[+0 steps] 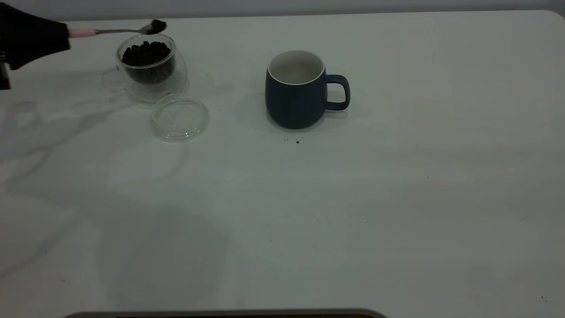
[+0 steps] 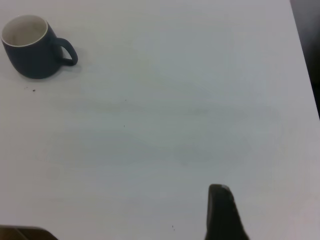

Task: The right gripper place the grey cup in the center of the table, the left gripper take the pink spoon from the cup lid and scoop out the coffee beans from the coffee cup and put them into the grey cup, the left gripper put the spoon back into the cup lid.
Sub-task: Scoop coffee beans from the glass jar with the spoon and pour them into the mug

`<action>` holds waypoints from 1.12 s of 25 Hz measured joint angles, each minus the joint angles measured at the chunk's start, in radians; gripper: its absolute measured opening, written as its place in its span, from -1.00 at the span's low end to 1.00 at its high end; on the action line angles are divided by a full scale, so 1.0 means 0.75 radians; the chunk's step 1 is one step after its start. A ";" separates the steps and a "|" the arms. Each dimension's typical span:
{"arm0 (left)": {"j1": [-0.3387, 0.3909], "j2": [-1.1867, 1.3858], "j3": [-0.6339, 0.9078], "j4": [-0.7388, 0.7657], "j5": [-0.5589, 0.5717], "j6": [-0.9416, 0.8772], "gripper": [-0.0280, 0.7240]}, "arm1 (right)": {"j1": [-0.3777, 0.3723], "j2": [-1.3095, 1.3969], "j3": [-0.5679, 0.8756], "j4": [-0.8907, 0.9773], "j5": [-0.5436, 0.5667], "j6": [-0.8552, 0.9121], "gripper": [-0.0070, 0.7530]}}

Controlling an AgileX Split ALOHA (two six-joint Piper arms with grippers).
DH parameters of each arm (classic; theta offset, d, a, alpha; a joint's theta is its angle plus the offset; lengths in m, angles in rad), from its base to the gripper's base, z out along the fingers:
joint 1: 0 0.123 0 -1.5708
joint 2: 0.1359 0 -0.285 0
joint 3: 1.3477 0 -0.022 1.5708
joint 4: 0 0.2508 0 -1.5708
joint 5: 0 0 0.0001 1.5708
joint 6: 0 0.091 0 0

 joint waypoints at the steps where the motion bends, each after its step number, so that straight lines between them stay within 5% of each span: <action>1: -0.013 0.000 0.000 0.000 0.000 0.000 -0.58 | 0.000 0.000 0.000 0.000 0.000 0.000 0.30; 20: -0.377 0.000 0.000 -0.010 -0.039 -0.001 -0.58 | 0.000 0.000 0.000 0.000 0.000 0.000 0.30; 28: -0.454 0.000 0.000 -0.129 -0.133 0.021 -0.58 | 0.000 0.000 0.000 0.000 0.000 0.000 0.30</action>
